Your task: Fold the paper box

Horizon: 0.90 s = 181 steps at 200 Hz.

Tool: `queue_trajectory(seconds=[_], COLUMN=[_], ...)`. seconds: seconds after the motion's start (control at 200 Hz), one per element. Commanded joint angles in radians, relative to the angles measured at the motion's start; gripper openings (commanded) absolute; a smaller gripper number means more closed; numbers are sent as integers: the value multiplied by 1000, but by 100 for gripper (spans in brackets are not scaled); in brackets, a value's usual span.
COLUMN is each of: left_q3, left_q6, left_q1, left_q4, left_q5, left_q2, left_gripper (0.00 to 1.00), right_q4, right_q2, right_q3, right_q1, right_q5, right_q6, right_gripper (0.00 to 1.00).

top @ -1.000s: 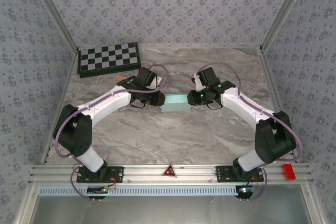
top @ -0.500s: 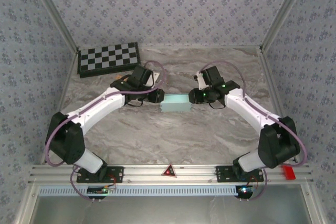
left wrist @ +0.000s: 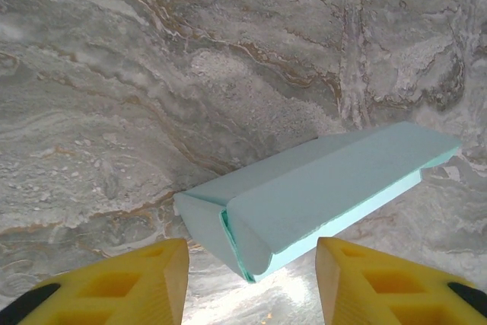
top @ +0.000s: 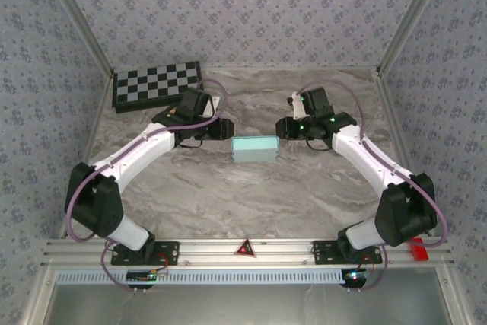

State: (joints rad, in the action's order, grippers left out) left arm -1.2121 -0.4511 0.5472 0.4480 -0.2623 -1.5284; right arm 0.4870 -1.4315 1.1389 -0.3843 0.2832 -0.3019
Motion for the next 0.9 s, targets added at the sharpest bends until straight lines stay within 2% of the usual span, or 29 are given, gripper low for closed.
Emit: queue_trajectory(seconds=[0.0, 0.9], left_q3=[-41, -29], left_q6=[-29, -47], left_q1=[-4, -6], left_q4=[-16, -14], left_q5=[-51, -101], left_q2=[-29, -104], left_gripper=[48, 46], right_q4=[-17, -25], right_q2=[-28, -88], right_q3=[31, -7], right_q1=[10, 12], right_q5=[35, 83], right_q6=[-26, -34], right_gripper=[34, 34])
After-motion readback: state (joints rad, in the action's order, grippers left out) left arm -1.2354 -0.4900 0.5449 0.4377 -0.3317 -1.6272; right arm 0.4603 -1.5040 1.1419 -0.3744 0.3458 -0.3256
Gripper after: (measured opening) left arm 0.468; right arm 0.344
